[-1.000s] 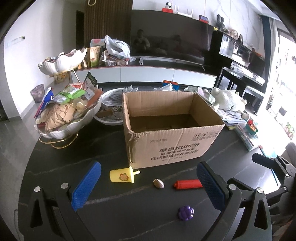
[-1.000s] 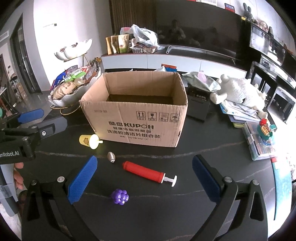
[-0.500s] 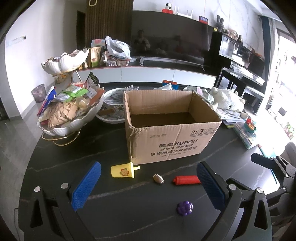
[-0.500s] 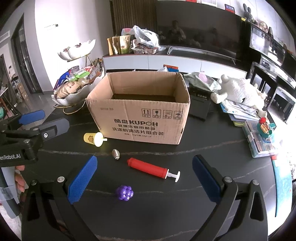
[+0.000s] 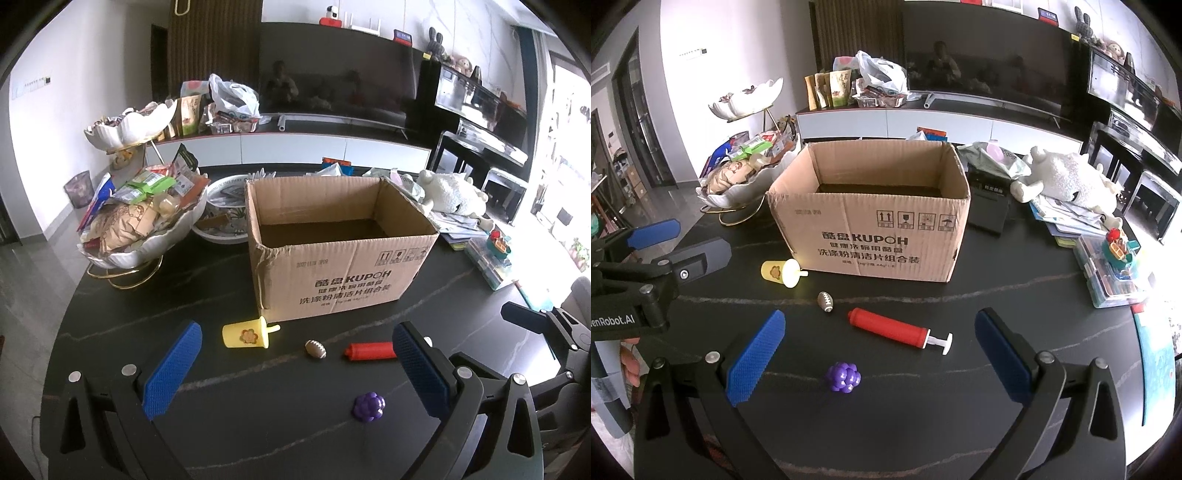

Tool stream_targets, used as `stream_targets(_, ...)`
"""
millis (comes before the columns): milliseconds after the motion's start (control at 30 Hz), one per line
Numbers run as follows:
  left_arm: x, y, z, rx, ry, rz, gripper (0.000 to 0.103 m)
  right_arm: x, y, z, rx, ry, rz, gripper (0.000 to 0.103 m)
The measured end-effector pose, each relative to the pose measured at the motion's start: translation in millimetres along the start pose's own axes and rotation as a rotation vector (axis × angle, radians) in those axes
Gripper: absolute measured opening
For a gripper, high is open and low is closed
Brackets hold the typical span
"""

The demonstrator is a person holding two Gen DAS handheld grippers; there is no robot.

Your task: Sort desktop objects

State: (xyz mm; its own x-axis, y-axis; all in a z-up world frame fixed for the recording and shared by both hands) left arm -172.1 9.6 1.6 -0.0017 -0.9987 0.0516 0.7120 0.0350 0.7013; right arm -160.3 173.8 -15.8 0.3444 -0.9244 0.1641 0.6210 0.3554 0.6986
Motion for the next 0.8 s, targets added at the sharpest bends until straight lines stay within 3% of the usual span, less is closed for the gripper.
stream_targets(800, 4.1, -1.0, -14.4, 0.026, 0.003, 0.004, 0.102, 5.3, 2.1, -14.2, 0.020, 0.003, 0.007, 0.102)
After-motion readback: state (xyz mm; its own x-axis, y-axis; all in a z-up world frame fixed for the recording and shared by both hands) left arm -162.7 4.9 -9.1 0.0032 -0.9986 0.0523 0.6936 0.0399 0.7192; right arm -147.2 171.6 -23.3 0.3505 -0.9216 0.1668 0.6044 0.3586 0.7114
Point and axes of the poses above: each gripper's, at about its wrist camera, not at the fingertips, and y roughly against the way its jaws point, x to its left, z to its top, the point moved 6 cm from there along -y, roughly the way its jaws point, and after that the axes turned 9 degrees about z, right-handed, at the moved point
